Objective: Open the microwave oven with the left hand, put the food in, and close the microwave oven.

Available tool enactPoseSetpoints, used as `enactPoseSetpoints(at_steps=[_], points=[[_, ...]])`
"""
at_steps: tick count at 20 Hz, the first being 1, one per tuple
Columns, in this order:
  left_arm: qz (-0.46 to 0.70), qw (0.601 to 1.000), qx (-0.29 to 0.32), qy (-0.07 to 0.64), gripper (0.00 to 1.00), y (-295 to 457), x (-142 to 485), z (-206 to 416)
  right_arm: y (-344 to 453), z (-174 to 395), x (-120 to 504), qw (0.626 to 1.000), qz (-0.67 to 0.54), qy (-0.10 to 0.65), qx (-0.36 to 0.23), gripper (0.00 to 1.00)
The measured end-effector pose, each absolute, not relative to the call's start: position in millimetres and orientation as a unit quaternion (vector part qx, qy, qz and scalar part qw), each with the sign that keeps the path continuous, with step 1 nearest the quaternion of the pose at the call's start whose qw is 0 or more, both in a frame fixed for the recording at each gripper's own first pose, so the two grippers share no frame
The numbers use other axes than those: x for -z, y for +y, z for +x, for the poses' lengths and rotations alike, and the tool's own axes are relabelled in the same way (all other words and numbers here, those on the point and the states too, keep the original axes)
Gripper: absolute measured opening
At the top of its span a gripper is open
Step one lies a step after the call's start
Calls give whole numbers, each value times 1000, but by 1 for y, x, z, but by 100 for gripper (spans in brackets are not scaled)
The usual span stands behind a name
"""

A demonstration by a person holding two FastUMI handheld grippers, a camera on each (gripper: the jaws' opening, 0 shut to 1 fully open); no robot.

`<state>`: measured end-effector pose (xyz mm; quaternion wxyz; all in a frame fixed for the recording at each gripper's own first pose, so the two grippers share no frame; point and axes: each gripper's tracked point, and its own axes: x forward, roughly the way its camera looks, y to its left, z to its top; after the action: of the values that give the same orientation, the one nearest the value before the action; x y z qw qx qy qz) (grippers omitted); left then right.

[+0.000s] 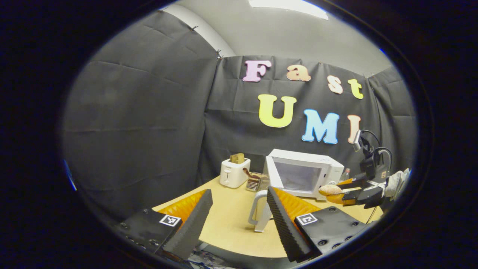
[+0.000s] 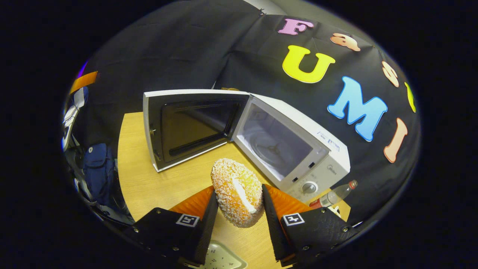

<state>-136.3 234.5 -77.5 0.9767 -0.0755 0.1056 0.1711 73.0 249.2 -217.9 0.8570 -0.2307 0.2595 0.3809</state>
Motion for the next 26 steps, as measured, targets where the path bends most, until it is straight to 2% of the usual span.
enactPoseSetpoints(at_steps=[9,10,19,20,26], points=[[-106,964,-209,128,96,300,120,-138,303,181,233,889,-270,199,-312,67],[-107,963,-211,131,94,306,123,-140,310,191,239,890,-273,194,-309,67],[-74,949,-250,177,96,364,147,-156,364,271,307,881,-326,177,-295,67],[-71,948,-254,181,99,370,149,-157,367,278,316,878,-336,174,-292,67],[-70,937,-269,210,96,387,168,-161,373,314,353,874,-376,161,-262,66]])
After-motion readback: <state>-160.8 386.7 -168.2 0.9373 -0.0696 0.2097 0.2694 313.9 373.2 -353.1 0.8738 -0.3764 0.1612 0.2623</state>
